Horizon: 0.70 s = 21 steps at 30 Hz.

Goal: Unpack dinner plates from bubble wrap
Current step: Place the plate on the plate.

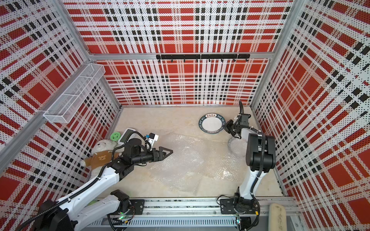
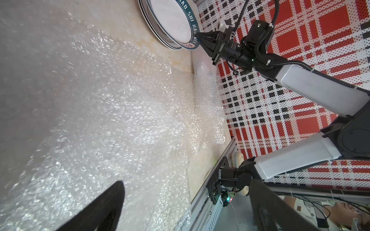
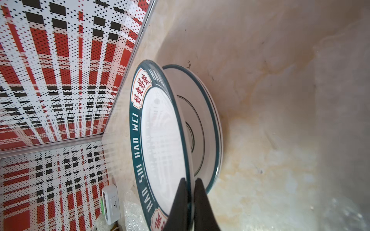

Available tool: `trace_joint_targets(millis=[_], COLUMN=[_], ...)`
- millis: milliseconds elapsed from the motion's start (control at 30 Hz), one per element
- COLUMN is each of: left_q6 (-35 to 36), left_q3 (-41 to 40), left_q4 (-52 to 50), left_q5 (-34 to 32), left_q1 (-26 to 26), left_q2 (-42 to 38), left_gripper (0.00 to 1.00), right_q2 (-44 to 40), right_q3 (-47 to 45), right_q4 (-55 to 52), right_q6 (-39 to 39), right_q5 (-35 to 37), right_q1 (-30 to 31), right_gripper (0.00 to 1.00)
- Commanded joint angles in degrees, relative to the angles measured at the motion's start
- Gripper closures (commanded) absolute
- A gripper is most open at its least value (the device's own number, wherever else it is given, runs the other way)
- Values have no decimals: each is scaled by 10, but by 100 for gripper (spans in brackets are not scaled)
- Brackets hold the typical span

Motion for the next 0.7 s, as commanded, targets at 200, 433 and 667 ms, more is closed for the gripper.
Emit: trace_joint_targets(millis=[200,433,667], left_q6=[-5,-6,-8], left_q3=[1,2,3], left_q4=[20,21,6], left_q5=[-12,-12,-37], left_q1=[-3,-4,2], left_q2=[8,12,2], left_gripper=[1,1,1], right_q2=[19,32,33], right_q3=[17,19,22], right_q4=[38,40,41], right_q6=[-9,-13,-13], right_q5=[-14,-19,-30], right_q1=[-5,-8,-10], right_gripper=[100,88,62])
